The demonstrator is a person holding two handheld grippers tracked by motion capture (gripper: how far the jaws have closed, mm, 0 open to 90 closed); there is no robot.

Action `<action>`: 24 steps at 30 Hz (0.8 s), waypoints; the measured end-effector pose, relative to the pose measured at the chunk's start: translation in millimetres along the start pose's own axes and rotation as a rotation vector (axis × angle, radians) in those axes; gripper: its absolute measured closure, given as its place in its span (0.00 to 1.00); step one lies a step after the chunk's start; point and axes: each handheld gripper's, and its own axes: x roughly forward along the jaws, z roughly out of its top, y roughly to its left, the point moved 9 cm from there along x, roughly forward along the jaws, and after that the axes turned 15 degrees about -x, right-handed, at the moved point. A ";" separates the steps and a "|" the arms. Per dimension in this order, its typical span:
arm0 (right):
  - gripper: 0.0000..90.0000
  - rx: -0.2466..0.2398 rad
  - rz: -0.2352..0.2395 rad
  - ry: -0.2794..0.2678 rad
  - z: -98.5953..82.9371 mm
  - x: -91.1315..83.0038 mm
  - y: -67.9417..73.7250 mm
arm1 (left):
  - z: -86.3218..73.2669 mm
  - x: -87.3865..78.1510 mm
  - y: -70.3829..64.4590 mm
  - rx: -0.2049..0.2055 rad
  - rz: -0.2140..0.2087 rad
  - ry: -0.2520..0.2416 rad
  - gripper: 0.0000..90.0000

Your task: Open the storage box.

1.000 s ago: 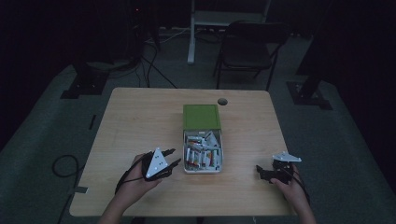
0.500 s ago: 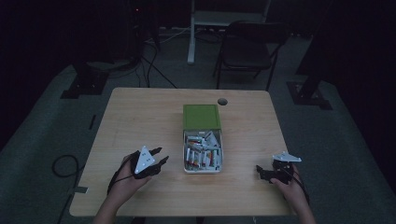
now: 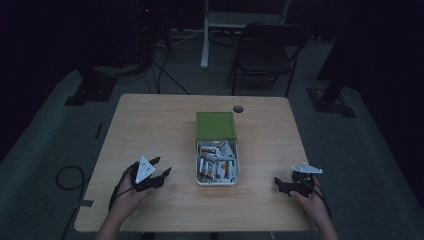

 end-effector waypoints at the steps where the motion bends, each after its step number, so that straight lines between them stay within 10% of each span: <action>1: 0.13 0.000 0.000 0.000 0.0 0.0 0.0 | -1.0 0.1 0.9 -0.011 -0.001 0.000 0.44; 9: 0.13 0.000 0.000 0.000 0.0 0.0 0.0 | -7.6 0.7 14.9 -0.070 0.038 -0.001 0.22; 24: 0.13 0.000 0.000 0.000 0.0 0.0 0.0 | -21.2 -8.6 45.0 -0.175 0.126 0.014 0.11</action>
